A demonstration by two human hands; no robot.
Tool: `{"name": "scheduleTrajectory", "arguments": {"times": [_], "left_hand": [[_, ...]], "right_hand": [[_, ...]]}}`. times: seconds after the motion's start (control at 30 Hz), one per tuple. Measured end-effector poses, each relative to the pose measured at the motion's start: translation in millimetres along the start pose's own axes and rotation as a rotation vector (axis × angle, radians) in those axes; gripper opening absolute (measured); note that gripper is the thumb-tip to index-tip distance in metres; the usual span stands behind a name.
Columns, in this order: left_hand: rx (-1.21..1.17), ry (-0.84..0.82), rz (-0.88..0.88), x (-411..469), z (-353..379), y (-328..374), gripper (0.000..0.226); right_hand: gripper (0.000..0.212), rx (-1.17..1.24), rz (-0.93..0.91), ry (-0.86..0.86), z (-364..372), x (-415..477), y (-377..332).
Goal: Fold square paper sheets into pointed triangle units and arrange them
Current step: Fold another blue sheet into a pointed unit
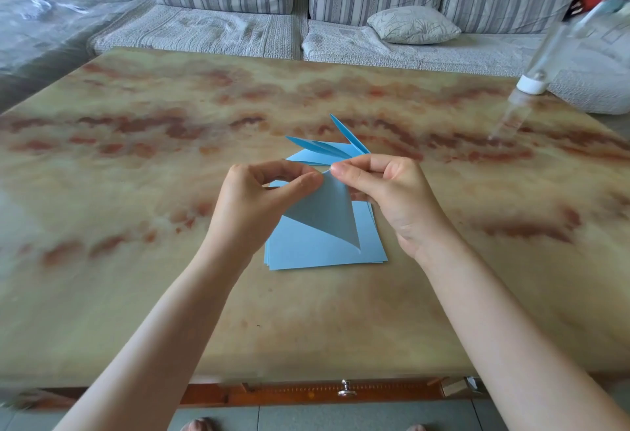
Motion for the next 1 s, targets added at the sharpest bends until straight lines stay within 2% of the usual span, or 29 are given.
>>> {"name": "scheduleTrajectory", "arguments": {"times": [0.13, 0.23, 0.37, 0.5, 0.67, 0.83, 1.0], "left_hand": [[-0.001, 0.004, -0.021, -1.0, 1.2, -2.4, 0.011], [-0.035, 0.021, -0.011, 0.1, -0.5, -1.6, 0.010], [-0.092, 0.041, -0.044, 0.2, -1.3, -1.2, 0.008], [-0.108, 0.058, -0.088, -2.1, 1.1, -2.1, 0.008], [-0.160, 0.126, -0.102, -0.8, -2.3, -1.8, 0.010], [-0.142, 0.083, -0.113, -1.2, -2.3, -2.6, 0.011], [0.060, -0.054, -0.120, 2.9, -9.6, -4.0, 0.012]], "right_hand": [[0.014, -0.042, 0.002, 0.021, -1.2, 1.2, 1.1], [0.020, -0.009, 0.057, -0.032, -2.0, -1.6, 1.5], [0.010, 0.009, 0.050, 0.000, -2.7, -3.2, 3.0], [0.013, -0.030, 0.027, 0.054, -1.4, -2.1, 4.1], [0.013, -0.006, 0.060, 0.018, -0.2, -5.4, 4.7], [0.009, -0.028, 0.049, 0.065, -1.4, -4.3, 6.3], [0.002, -0.081, 0.042, 0.028, -1.7, -6.5, 6.6]]}}
Point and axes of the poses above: each hand's wrist, its own x-axis towards the middle knuckle, its own z-axis out of the palm, y = z × x, the point moved 2 cm from there along x, towards the middle knuckle, and after that the axes turned 7 degrees about z, right-handed, at the moved point
